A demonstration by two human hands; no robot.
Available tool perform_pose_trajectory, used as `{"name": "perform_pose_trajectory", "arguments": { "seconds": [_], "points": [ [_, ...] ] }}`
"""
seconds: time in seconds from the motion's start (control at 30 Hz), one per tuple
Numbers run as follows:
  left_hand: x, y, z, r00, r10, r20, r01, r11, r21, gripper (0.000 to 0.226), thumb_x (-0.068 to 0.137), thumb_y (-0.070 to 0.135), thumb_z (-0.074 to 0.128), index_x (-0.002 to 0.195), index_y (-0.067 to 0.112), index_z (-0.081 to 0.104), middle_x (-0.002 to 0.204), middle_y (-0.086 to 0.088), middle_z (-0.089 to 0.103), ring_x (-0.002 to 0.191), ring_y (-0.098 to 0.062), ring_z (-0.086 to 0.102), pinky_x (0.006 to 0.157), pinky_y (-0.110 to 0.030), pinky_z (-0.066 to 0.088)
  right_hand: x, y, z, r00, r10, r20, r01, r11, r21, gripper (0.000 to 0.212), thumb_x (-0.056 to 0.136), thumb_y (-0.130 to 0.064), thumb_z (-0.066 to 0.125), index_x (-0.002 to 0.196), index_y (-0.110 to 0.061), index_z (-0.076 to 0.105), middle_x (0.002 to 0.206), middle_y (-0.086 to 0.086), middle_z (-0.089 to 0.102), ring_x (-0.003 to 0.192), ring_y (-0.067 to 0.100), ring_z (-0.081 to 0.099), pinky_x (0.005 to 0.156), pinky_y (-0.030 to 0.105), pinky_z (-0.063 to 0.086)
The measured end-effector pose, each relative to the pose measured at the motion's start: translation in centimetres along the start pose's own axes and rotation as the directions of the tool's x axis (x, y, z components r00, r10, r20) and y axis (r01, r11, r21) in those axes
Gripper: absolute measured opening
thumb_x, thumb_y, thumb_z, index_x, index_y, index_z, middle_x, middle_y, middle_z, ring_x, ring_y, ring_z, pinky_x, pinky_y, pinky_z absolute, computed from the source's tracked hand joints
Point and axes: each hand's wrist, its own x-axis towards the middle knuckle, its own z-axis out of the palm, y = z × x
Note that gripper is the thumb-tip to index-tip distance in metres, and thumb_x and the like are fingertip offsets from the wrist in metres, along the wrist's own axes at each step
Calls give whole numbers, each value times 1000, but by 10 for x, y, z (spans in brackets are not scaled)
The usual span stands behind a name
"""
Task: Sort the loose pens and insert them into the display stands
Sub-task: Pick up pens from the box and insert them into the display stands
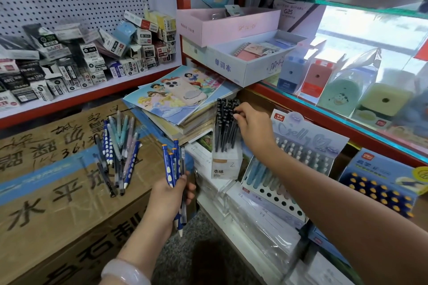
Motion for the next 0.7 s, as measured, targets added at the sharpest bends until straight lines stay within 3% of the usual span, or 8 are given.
{"name": "perform_pose_trajectory", "arguments": {
  "seconds": [0.27,0.47,0.7],
  "points": [
    [2,-2,2,1000,-6,2,6,1000,1,18,98,10,41,96,12,59,67,-7,57,56,-15,50,50,-22,43,2,3,2,999,-25,36,28,996,-86,23,97,-23,47,113,-10,56,94,16,69,85,33,63,75,43,52],
    [2,-2,2,1000,-17,2,17,1000,-1,18,98,11,42,95,12,59,69,-8,58,57,-16,50,53,-24,43,-9,6,10,987,115,113,-120,992,42,21,94,-18,53,113,-8,55,105,14,67,95,29,63,84,43,52],
    [0,2,5,999,-2,50,3,1000,-16,19,98,7,39,91,12,56,77,-9,65,59,-15,51,53,-20,47,-5,2,15,966,188,180,-190,982,-4,15,94,-20,53,99,-5,51,91,16,65,81,30,60,73,37,49]
  ]
}}
